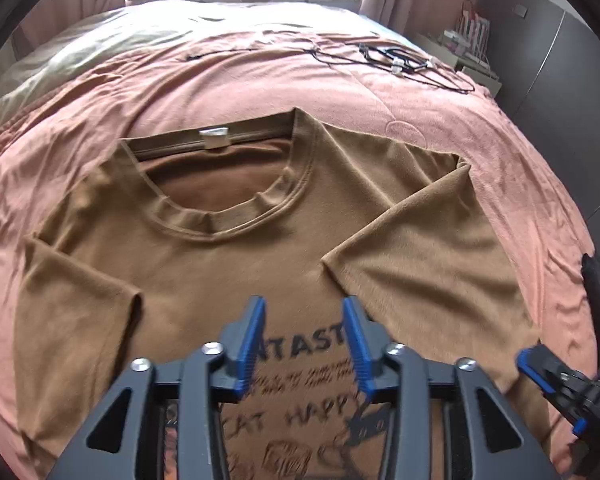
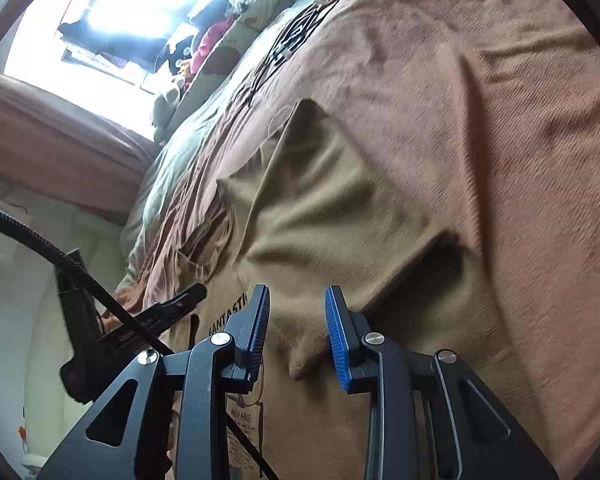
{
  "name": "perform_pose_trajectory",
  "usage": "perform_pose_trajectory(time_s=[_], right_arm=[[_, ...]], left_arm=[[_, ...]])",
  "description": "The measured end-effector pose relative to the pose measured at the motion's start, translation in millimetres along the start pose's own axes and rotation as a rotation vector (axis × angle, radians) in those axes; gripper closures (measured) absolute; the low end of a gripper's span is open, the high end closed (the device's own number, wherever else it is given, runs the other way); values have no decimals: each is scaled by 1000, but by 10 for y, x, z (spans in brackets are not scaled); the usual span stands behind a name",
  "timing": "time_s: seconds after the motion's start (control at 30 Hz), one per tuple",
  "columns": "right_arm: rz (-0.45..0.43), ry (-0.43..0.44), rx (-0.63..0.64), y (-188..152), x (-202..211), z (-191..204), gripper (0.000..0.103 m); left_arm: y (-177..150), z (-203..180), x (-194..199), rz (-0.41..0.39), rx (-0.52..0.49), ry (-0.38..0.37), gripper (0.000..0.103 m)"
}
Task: Fold small clothes
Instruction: 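Open both tools and lift them away from the side-folded shirt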
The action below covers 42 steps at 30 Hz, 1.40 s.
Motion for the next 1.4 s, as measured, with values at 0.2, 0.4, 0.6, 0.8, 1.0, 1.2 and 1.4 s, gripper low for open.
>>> perform_pose_trajectory(time_s=[0.2, 0.4, 0.6, 0.8, 1.0, 1.2, 1.4], right_arm=[[81, -19, 44, -230, -120, 96, 77], [116, -34, 83, -333, -107, 241, 77], [65, -45, 215, -290, 244, 510, 77], [61, -114, 373, -408, 635, 699, 77], [72, -155, 568, -518, 1144, 1009, 75], [95, -186, 812, -705, 1621, 1282, 46], [38, -193, 994, -799, 2164, 1435, 42]], left_arm=[[-150, 229, 368, 4, 20, -3, 49], [-299, 536, 820, -9, 81, 14, 46], [-396, 801, 1473, -78, 143, 20, 28], [-496, 844, 2114, -165, 135, -8, 7], [-696, 990, 2554, -194, 155, 0, 6], [-974, 1163, 2879, -186, 191, 4, 6], [-1196, 1260, 3267, -233, 147, 34, 6]])
Point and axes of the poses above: each gripper's, at about its wrist camera, not at the fingertips, and x roughly against the way its jaws point, z to its left, y to its top, the point moved 8 cm from there along -x, roughly the way its jaws point, and after that the axes turned 15 degrees about -z, right-handed, at the moved point
